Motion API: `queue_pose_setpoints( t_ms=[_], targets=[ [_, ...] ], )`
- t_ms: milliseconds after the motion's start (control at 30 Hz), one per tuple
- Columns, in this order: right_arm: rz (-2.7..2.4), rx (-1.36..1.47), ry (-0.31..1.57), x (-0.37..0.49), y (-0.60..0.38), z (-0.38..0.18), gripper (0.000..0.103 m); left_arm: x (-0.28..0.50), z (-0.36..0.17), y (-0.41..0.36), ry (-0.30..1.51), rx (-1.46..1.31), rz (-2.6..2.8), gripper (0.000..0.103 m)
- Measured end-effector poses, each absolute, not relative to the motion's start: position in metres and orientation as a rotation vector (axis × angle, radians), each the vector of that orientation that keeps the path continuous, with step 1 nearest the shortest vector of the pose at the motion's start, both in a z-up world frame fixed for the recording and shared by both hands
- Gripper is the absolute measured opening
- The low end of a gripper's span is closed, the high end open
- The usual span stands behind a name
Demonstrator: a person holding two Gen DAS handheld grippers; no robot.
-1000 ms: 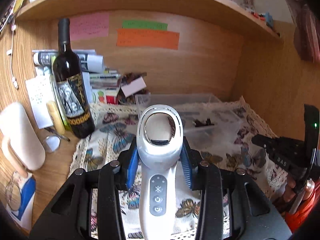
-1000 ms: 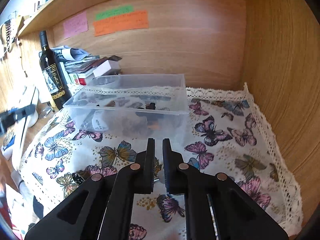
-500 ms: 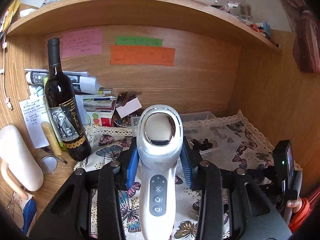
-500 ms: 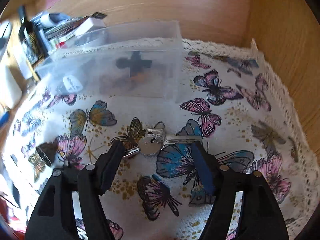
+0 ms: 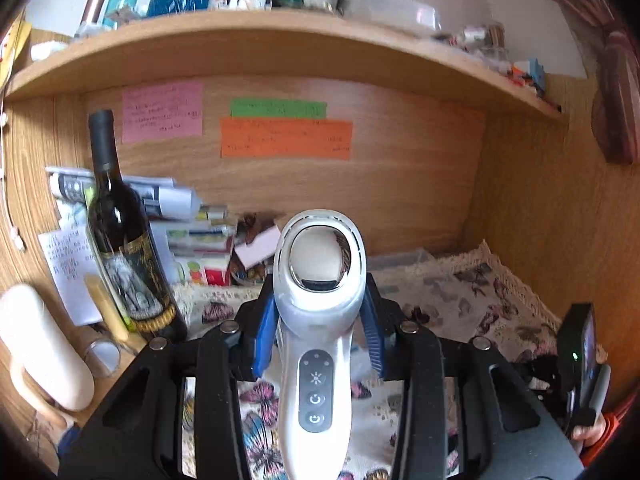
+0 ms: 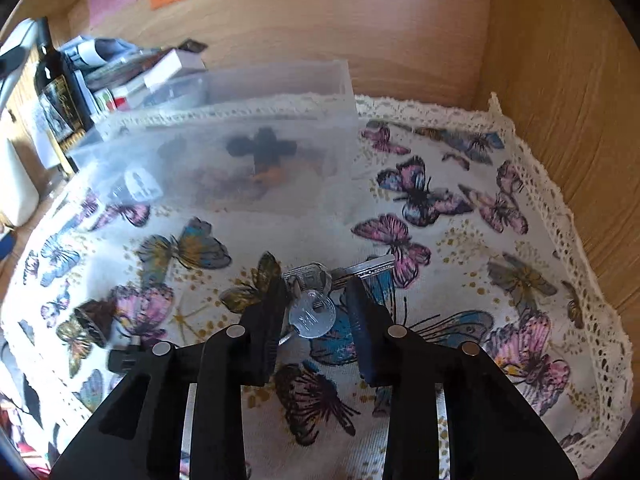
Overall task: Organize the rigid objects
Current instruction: 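Lift the white device toward the box with the left tool while the right tool grasps the key ring, then release the white device into the box with the left tool while the right tool drops the keys in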
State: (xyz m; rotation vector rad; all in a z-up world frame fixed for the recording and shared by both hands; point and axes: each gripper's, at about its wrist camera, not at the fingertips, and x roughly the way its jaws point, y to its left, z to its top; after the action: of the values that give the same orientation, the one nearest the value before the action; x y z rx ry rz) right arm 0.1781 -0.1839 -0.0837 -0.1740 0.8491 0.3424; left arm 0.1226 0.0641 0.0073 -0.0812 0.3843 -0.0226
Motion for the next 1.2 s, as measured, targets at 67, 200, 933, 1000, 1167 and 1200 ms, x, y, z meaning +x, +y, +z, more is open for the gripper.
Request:
queue_pose_setpoints(
  t_ms=[67, 200, 933, 1000, 1167, 1200],
  targets=[
    [0.358, -0.166, 0.812, 0.180, -0.179, -0.071, 0.004, 0.127, 0.014, 0.067, 0.374, -0.090, -0.024, 0.039],
    [0.376, -0.174, 0.738, 0.177, -0.173, -0.048, 0.004, 0.137, 0.023, 0.070, 0.355, -0.091, -0.010, 0.039],
    [0.381, -0.271, 0.929, 0.208, -0.163, -0.107, 0.041, 0.273, -0.067, 0.058, 0.762, -0.044, -0.072, 0.039],
    [0.407, -0.247, 0.931, 0.209, -0.163, -0.107, 0.026, 0.277, -0.071, 0.055, 0.781, -0.034, -0.083, 0.039],
    [0.382, -0.241, 0.902, 0.203, -0.164, -0.104, 0.021, 0.271, -0.065, 0.047, 0.778, -0.012, -0.101, 0.039],
    [0.383, -0.236, 0.894, 0.200, -0.164, -0.102, 0.021, 0.270, -0.063, 0.045, 0.768, -0.005, -0.101, 0.039]
  ],
)
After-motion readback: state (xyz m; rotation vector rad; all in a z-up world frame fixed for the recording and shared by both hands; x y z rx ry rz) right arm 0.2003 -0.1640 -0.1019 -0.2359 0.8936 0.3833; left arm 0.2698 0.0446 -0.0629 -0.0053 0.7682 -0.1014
